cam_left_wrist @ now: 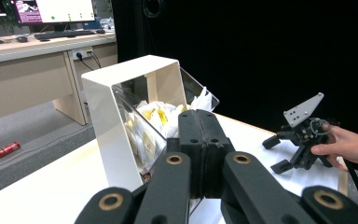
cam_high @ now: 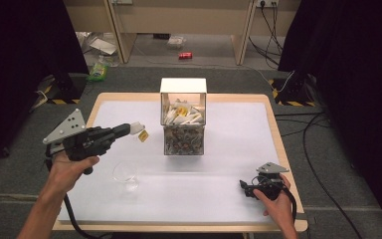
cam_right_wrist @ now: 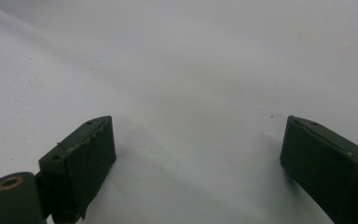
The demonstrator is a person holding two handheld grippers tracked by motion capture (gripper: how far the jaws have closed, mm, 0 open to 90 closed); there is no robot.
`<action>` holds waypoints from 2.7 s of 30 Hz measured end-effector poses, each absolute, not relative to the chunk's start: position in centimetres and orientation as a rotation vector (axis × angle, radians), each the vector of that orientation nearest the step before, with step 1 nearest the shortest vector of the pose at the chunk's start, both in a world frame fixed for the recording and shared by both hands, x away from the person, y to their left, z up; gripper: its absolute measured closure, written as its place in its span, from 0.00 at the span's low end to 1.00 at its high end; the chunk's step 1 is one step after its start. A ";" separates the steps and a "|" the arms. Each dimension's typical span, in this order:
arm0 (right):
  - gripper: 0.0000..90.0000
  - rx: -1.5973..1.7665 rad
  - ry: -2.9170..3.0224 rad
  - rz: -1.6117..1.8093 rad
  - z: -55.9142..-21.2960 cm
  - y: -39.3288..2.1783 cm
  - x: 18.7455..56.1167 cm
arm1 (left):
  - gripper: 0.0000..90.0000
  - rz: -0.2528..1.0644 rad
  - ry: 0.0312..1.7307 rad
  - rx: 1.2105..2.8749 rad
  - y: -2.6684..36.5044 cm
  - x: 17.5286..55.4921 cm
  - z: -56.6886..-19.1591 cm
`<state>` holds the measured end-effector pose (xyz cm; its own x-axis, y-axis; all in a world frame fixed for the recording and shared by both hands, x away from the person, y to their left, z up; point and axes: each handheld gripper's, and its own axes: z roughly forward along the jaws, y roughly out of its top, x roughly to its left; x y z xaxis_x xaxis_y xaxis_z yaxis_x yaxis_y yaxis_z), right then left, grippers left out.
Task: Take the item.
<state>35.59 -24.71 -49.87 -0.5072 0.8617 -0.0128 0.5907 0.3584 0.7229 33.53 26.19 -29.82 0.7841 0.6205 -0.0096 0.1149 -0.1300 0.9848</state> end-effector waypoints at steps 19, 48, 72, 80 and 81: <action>0.12 1.271 2.234 0.944 -49.9 -24.7 35.6 | 0.99 0.489 0.646 1.638 29.0 30.9 -33.0; 0.12 1.269 2.233 0.944 -49.9 -24.7 35.6 | 0.99 0.459 0.761 1.620 30.9 28.3 -38.9; 0.12 1.267 2.233 0.942 -49.9 -24.7 35.6 | 0.99 0.427 0.842 1.674 30.2 29.7 -42.5; 0.12 1.264 2.231 0.941 -49.9 -24.7 35.6 | 0.99 0.425 0.855 1.691 30.0 30.0 -43.1; 0.12 1.263 2.231 0.941 -49.9 -24.7 35.6 | 0.99 0.426 0.856 1.692 29.9 30.0 -43.1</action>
